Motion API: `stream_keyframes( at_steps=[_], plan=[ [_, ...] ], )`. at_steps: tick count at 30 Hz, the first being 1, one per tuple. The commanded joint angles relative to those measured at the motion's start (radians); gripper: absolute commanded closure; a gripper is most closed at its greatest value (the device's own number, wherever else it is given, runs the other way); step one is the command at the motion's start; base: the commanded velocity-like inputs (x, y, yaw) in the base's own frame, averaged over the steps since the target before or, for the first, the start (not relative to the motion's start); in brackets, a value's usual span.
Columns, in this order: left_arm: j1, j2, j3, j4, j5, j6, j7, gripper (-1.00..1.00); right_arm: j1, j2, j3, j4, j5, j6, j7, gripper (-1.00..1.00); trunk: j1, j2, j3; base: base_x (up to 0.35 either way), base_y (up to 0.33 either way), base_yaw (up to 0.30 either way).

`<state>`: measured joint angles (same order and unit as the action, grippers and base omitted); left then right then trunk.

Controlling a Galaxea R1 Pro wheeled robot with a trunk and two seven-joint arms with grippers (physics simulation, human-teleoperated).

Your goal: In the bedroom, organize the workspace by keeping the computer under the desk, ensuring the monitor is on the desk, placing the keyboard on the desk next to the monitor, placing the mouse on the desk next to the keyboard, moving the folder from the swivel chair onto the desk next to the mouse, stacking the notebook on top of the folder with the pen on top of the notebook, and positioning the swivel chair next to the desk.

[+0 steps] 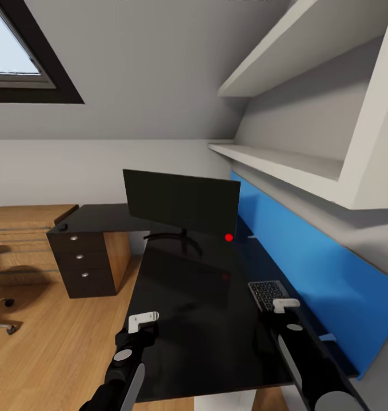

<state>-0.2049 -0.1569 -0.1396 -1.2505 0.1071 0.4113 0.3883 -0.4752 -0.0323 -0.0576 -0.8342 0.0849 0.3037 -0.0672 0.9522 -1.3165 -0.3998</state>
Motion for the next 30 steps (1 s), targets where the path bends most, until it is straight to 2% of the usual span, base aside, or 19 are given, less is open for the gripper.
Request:
stream_keyframes(
  at_steps=[1, 7, 9, 15, 17, 21, 30],
  plan=[
    [-0.001, 0.0, -0.002, -0.001, 0.01, 0.003, 0.009, -1.0, 0.0, 0.0, -0.001, -0.006, 0.008, 0.007, 0.0, -1.0, -0.004, 0.007, 0.002, 0.0, 0.0, 0.0],
    [-0.001, 0.0, -0.002, 0.004, 0.01, 0.002, 0.009, -1.0, 0.0, 0.001, -0.001, -0.044, 0.006, 0.008, 0.0, -1.0, -0.027, 0.049, 0.021, 0.0, 0.0, 0.0],
    [-0.001, 0.0, -0.002, 0.005, 0.01, 0.002, 0.009, -1.0, 0.001, 0.002, -0.001, -0.054, 0.006, 0.01, 0.0, -1.0, -0.027, 0.049, 0.021, 0.0, 0.0, 0.0],
    [-0.001, 0.0, -0.003, 0.007, 0.01, 0.003, 0.009, -1.0, 0.008, 0.012, -0.001, -0.188, 0.003, 0.031, 0.0, -1.0, -0.027, 0.049, 0.021, 0.0, 0.0, 0.0],
    [-0.001, 0.0, -0.002, 0.008, 0.01, 0.003, 0.009, -1.0, 0.016, 0.022, -0.001, -0.238, 0.003, 0.071, 0.0, -1.0, -0.027, 0.049, 0.021, 0.0, 0.0, 0.0],
    [-0.001, 0.001, -0.002, 0.012, 0.01, 0.002, 0.009, -1.0, 0.022, 0.041, -0.001, -0.276, 0.003, 0.107, 0.0, -1.0, -0.027, 0.049, 0.021, 0.0, 0.0, 0.0],
    [-0.001, 0.002, -0.002, 0.015, 0.01, 0.001, 0.008, -1.0, 0.047, 0.067, -0.001, -0.353, -0.006, 0.133, 0.0, -1.0, -0.027, 0.049, 0.021, -0.1, 0.0, 0.0]
  ],
)
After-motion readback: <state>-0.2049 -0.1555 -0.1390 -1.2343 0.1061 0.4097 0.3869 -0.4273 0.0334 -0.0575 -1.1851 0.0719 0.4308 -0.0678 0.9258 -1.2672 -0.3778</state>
